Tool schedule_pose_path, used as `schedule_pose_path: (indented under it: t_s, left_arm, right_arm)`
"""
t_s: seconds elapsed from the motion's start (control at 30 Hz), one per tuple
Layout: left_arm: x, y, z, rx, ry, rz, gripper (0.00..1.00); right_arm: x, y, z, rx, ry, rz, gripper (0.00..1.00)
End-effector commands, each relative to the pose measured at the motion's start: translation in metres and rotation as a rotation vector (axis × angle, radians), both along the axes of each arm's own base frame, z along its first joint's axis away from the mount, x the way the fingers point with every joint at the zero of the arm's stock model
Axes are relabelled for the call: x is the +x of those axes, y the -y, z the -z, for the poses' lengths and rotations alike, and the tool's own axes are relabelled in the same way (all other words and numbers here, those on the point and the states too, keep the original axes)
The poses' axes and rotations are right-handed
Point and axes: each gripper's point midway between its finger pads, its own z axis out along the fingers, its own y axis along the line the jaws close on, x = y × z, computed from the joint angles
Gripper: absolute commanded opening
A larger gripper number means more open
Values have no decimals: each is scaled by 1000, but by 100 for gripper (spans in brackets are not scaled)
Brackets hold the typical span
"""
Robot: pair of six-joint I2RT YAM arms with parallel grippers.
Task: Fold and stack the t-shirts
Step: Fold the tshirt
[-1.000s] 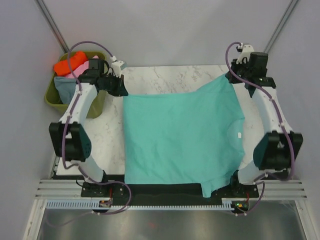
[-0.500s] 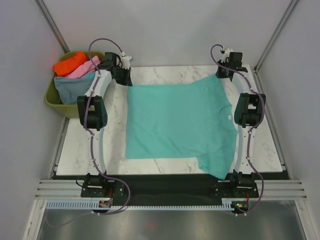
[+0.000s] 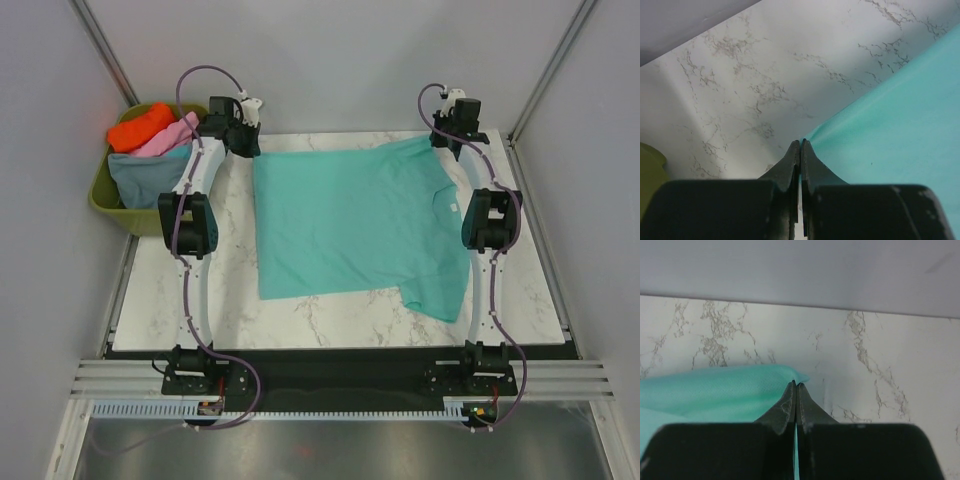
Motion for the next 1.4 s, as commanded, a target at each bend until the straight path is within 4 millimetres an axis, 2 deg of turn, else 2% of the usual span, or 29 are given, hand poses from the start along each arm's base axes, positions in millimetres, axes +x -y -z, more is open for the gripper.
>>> schedule_pose_path:
  t_s: [0.0, 0.17, 0.3, 0.33, 0.37, 0.47, 0.5, 0.53, 0.83, 1.03, 1.17, 1.37]
  left_arm:
    - [13, 3, -48, 16, 131, 20, 2]
    - [-6, 13, -86, -21, 144, 54, 2]
    - [-27, 16, -101, -35, 121, 80, 2]
    - [-32, 17, -102, -37, 112, 87, 2]
    - [-36, 19, -104, -42, 103, 92, 2]
    - [-56, 21, -112, -50, 78, 111, 2]
    - [-63, 21, -107, -52, 52, 113, 2]
    - [-69, 21, -115, -52, 60, 119, 2]
    - [-105, 22, -107, -45, -19, 142, 2]
    - [-119, 19, -95, -21, -59, 142, 2]
    - [-130, 15, -79, -2, -105, 135, 2]
    - [-147, 17, -66, -21, -158, 151, 2]
  right_arm:
    - [-3, 5, -51, -12, 75, 8, 0]
    - [-19, 8, -82, -28, 94, -11, 0]
    - [-39, 9, -92, -20, 78, -28, 0]
    - [-45, 9, -108, -20, 98, -31, 0]
    - [-53, 9, -98, -16, 73, -39, 0]
    - [-70, 8, -101, -5, 65, -52, 0]
    - [-74, 9, -102, -4, 63, -53, 0]
    - [-81, 8, -101, -3, 53, -57, 0]
    - [-111, 12, -103, 15, 34, -85, 0]
    - [-132, 18, -113, 23, 36, -91, 0]
    - [-144, 19, -119, 25, 41, -93, 0]
    - [-163, 15, -112, 52, 12, -102, 0]
